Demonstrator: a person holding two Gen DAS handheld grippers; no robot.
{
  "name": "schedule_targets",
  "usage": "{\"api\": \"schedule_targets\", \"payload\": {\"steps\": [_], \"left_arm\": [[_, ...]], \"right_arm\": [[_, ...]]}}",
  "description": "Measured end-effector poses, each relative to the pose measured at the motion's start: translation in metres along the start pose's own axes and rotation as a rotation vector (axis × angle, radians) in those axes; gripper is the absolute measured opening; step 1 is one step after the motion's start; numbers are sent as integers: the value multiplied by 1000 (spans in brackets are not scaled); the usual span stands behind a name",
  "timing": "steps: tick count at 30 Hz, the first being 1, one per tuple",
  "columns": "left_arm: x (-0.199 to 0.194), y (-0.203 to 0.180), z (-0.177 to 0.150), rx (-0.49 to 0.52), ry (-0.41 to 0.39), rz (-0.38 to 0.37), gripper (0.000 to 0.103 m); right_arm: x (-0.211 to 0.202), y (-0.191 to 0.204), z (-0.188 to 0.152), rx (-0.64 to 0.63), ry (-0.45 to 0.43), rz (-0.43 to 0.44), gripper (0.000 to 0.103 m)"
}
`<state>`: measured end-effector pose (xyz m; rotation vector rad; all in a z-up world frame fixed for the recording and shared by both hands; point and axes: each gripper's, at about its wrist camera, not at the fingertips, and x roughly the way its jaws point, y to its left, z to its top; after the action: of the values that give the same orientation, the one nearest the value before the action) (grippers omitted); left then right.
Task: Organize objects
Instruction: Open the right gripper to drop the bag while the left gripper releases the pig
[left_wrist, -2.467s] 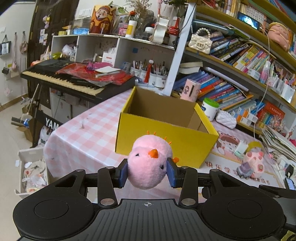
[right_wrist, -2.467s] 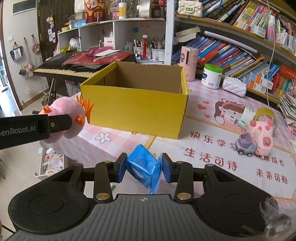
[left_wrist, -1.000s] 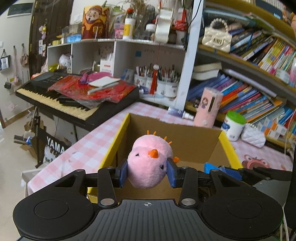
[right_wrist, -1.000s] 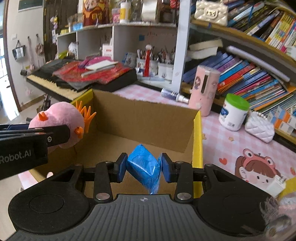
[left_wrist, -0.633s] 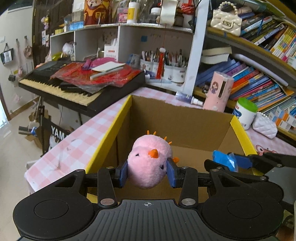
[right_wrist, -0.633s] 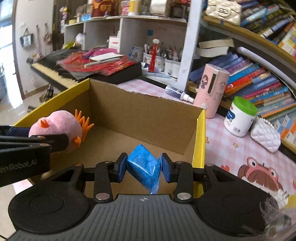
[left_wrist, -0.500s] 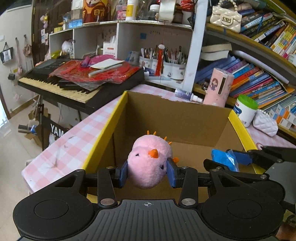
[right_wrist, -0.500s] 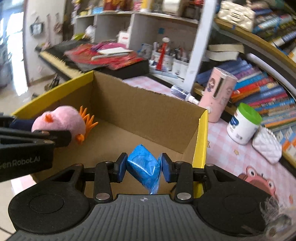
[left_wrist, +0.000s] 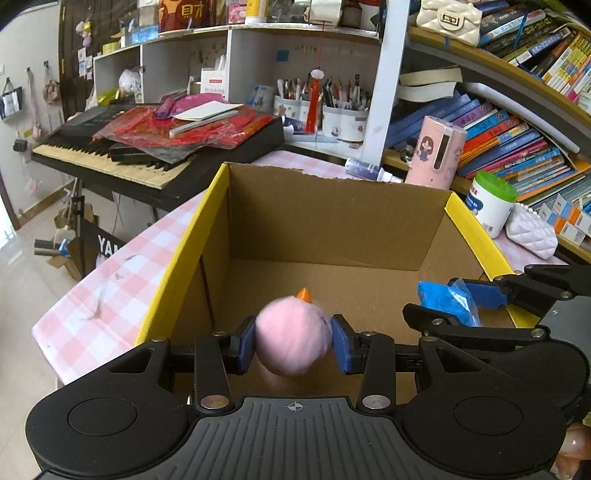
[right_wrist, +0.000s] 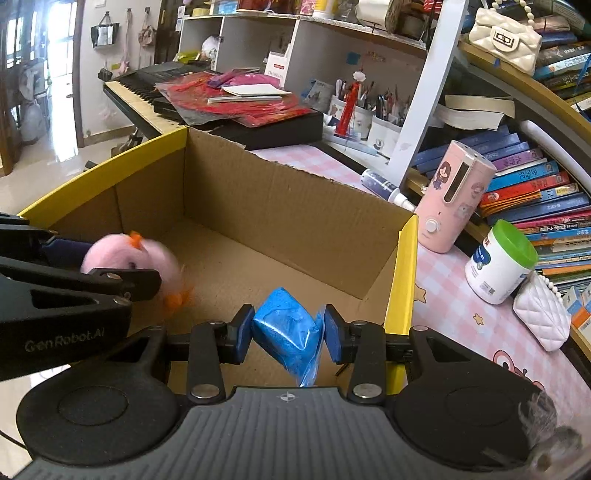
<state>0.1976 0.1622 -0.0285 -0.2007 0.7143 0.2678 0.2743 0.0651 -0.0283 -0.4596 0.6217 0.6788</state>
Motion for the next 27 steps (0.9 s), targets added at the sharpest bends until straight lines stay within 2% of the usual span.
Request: {"api": "schedule_targets", "payload": {"steps": [3, 6, 7, 9, 14, 17, 19, 20, 27], "left_arm": [[-4, -1, 0, -1, -25, 6, 41], [-10, -1, 0, -3, -45, 13, 42], [-13, 0, 0, -7, -57, 8, 49], [-20, 0, 0, -9, -82, -6, 59], [-41, -2, 1, 4, -158, -21, 65], [-55, -1, -1, 7, -197, -30, 72], [-62, -1, -4, 7, -213, -34, 82], [-66, -1, -5, 3, -218, -32, 83], [-85, 7, -17, -7, -237, -38, 90]], "right_arm": [[-2, 1, -1, 7, -2, -3, 38], [-4, 2, -2, 21, -9, -17, 45], [-6, 2, -2, 31, -14, -21, 51], [-11, 3, -3, 49, -27, -19, 57], [-30, 9, -2, 72, -80, -40, 67], [-47, 12, -4, 110, -108, -64, 75], [-59, 14, -8, 132, -126, -83, 80], [-64, 16, -10, 141, -131, -95, 82], [-89, 23, -26, 199, -124, -170, 85]]}}
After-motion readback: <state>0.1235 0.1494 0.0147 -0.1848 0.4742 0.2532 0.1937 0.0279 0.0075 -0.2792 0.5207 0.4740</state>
